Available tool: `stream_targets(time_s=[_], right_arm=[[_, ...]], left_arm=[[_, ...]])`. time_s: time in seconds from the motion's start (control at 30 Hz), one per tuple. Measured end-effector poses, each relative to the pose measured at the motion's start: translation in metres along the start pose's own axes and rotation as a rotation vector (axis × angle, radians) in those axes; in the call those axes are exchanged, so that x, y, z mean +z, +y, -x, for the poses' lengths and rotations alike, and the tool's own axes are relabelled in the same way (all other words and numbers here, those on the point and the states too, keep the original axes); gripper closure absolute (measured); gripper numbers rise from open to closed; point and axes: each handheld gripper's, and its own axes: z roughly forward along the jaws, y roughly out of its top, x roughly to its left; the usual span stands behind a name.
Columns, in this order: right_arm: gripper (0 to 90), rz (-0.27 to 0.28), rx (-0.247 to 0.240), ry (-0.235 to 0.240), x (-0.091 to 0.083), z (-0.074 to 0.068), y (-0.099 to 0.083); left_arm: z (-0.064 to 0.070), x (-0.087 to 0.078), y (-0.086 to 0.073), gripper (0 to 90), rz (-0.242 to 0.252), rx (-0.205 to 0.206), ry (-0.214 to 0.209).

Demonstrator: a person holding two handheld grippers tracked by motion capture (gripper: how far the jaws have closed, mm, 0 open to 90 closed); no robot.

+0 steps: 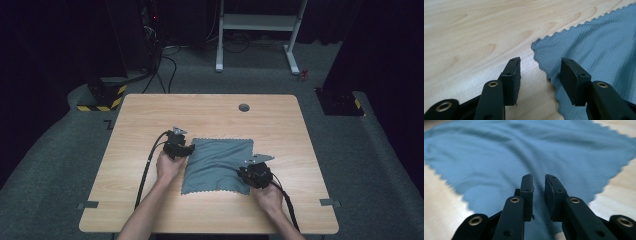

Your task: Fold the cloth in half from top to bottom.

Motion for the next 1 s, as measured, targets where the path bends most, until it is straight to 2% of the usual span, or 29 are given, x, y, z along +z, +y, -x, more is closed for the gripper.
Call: stream_targets(time_s=[0.07, 0.13, 0.2, 0.27, 0.3, 0.43, 0.47, 0.5, 0.6, 0.7, 0.77, 0.8, 0.83, 0.9, 0.93, 0.97, 1.0], right_arm=[[76.9, 0.004, -0.017, 0.002, -0.001, -0.005, -0.003], [76.0, 0.013, -0.014, 0.005, -0.002, -0.007, -0.005], [74.7, 0.016, -0.013, 0.004, -0.003, -0.009, -0.007], [73.5, 0.019, -0.021, 0.014, -0.003, -0.011, -0.009], [73.1, 0.026, -0.037, 0.022, -0.004, -0.013, -0.011], [73.0, 0.015, -0.086, 0.031, -0.008, -0.023, -0.02], [73.2, 0.01, -0.097, 0.028, -0.008, -0.025, -0.021], [74.2, -0.007, -0.109, 0.024, -0.008, -0.028, -0.023], [84.2, -0.016, -0.127, 0.027, -0.011, -0.028, -0.025], [88.5, -0.028, -0.156, 0.021, -0.014, -0.029, -0.027], [88.5, -0.035, -0.162, 0.024, -0.016, -0.029, -0.028], [87.8, -0.036, -0.165, 0.028, -0.017, -0.029, -0.028], [83.3, -0.035, -0.154, 0.035, -0.018, -0.028, -0.029], [78.5, -0.017, -0.134, 0.025, -0.021, -0.025, -0.03], [77.8, -0.006, -0.118, 0.029, -0.023, -0.023, -0.031], [77.3, 0.016, -0.094, 0.029, -0.028, -0.02, -0.033], [77.2, 0.022, -0.087, 0.024, -0.031, -0.019, -0.034]], left_arm=[[-0.001, 0.003, 0.005, 51.3, -0.01, 0.001, 0.003], [-0.001, 0.008, 0.011, 51.2, -0.02, 0.0, 0.006], [0.0, 0.014, 0.016, 53.1, -0.051, 0.019, 0.01], [0.003, 0.018, 0.018, 57.9, -0.053, 0.05, 0.023], [0.004, 0.019, 0.02, 60.9, -0.057, 0.051, 0.018], [0.01, 0.023, 0.026, 79.2, -0.073, 0.089, 0.009], [0.013, 0.024, 0.027, 82.4, -0.075, 0.112, 0.016], [0.014, 0.024, 0.028, 87.7, -0.084, 0.135, 0.026], [0.014, 0.026, 0.031, 89.6, -0.089, 0.146, 0.05], [0.005, 0.026, 0.031, 89.6, -0.081, 0.101, 0.067], [-0.003, 0.025, 0.029, 87.5, -0.074, 0.071, 0.05], [-0.005, 0.022, 0.028, 80.4, -0.067, 0.067, 0.038], [-0.005, 0.019, 0.027, 68.5, -0.062, 0.055, 0.028], [-0.002, 0.006, 0.024, 60.2, -0.043, 0.061, -0.001], [0.003, -0.007, 0.018, 58.6, -0.029, 0.082, -0.026], [0.007, -0.015, 0.015, 57.8, -0.028, 0.101, -0.031], [0.012, -0.028, 0.008, 57.9, -0.026, 0.141, -0.037]])
